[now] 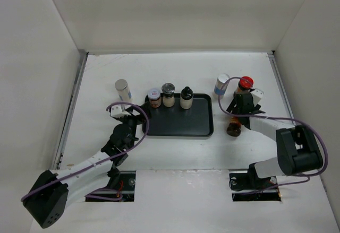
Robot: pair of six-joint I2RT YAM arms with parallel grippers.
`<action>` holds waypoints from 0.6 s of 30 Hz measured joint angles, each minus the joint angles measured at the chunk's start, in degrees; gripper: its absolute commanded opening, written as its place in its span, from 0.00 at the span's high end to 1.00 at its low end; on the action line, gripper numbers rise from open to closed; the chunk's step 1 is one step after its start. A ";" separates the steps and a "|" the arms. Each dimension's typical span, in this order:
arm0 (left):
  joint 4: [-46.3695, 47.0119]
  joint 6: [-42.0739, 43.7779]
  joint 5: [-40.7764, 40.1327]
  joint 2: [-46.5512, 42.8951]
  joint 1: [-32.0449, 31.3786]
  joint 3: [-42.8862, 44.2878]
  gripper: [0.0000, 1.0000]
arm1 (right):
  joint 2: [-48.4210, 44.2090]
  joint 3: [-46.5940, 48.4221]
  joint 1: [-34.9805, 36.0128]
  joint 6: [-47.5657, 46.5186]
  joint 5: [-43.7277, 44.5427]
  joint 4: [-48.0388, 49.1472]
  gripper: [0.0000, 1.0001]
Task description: Organize the condiment bottles
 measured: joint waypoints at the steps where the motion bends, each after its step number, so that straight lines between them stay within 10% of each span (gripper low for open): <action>1: 0.02 -0.04 0.00 -0.02 0.02 0.00 0.16 | 0.57 0.11 -0.02 -0.02 -0.17 0.00 0.21; 8: 0.02 -0.26 0.17 -1.18 0.63 -0.68 0.16 | 1.86 0.76 -0.35 -0.39 -1.84 0.20 0.52; 18: 0.02 -0.61 0.20 -0.57 0.87 -0.76 0.16 | -15.76 -2.14 5.29 -1.16 -0.74 0.90 0.59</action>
